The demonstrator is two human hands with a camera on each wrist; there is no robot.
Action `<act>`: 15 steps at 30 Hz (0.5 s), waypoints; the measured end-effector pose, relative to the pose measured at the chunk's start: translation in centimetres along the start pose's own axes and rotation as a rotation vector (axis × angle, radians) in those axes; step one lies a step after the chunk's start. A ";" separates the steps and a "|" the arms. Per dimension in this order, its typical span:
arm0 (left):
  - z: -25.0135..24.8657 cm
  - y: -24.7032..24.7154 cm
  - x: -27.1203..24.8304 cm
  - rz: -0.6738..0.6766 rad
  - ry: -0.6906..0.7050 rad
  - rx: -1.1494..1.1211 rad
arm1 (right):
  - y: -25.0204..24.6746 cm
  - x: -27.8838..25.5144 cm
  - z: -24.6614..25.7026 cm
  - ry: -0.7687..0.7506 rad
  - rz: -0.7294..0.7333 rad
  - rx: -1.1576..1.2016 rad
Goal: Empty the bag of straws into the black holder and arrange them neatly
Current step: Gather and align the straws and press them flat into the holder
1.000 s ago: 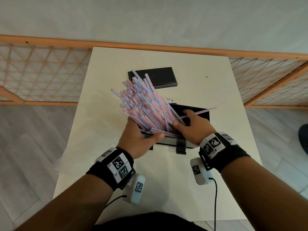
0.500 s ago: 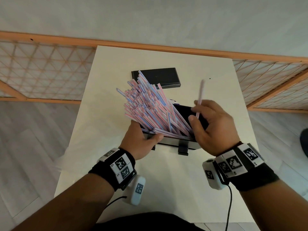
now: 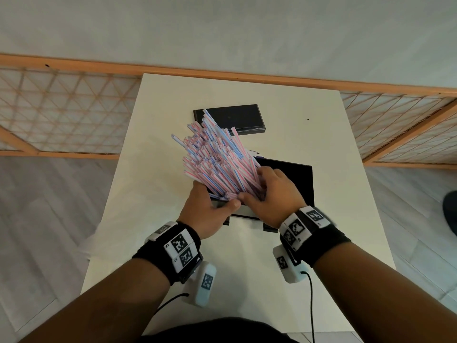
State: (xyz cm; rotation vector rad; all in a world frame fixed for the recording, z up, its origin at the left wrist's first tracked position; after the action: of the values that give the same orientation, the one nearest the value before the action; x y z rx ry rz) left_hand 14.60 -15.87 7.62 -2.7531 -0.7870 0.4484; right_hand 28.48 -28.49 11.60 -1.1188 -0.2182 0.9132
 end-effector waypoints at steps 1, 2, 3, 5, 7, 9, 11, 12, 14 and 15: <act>0.0 0.0 0.0 0.000 0.004 -0.005 | 0.2 0.3 0.3 0.004 -0.008 -0.011; 0.0 -0.1 0.0 0.001 0.007 -0.006 | 0.2 0.7 0.6 0.004 -0.024 -0.019; 0.0 -0.1 -0.1 0.003 0.008 -0.007 | 0.2 0.9 0.8 -0.004 -0.047 -0.018; -0.1 -0.2 -0.1 0.010 0.010 -0.011 | 0.1 1.2 1.0 -0.044 -0.084 -0.006; -0.2 -0.2 -0.2 0.014 0.020 -0.008 | -0.1 1.3 0.9 -0.108 -0.132 -0.005; -0.2 -0.2 -0.2 0.010 0.016 -0.005 | -0.6 1.0 1.1 -0.155 -0.176 0.033; -0.3 -0.2 -0.3 0.008 0.004 -0.007 | -1.2 0.6 1.5 -0.199 -0.214 0.090; -0.3 -0.2 -0.3 0.010 0.000 -0.004 | -1.6 0.3 1.7 -0.226 -0.236 0.100; -0.3 -0.2 -0.3 0.010 -0.009 0.005 | -2.2 -0.2 2.0 -0.272 -0.262 0.048; -0.4 -0.2 -0.3 0.007 -0.015 0.005 | -2.2 -0.5 2.0 -0.281 -0.256 0.000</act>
State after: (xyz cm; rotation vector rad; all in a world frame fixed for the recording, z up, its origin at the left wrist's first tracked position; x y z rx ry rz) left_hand 14.43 -15.94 8.10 -2.7518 -0.7783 0.4724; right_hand 28.20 -27.75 14.54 -0.9338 -0.5787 0.8377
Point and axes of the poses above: each hand's wrist, its own x-axis towards the middle knuckle, its own y-axis out of the palm, z = x × y, the point moved 1 cm from there along x, towards the middle knuckle, and after that the axes turned 5 degrees about z, right-handed, at the moved point
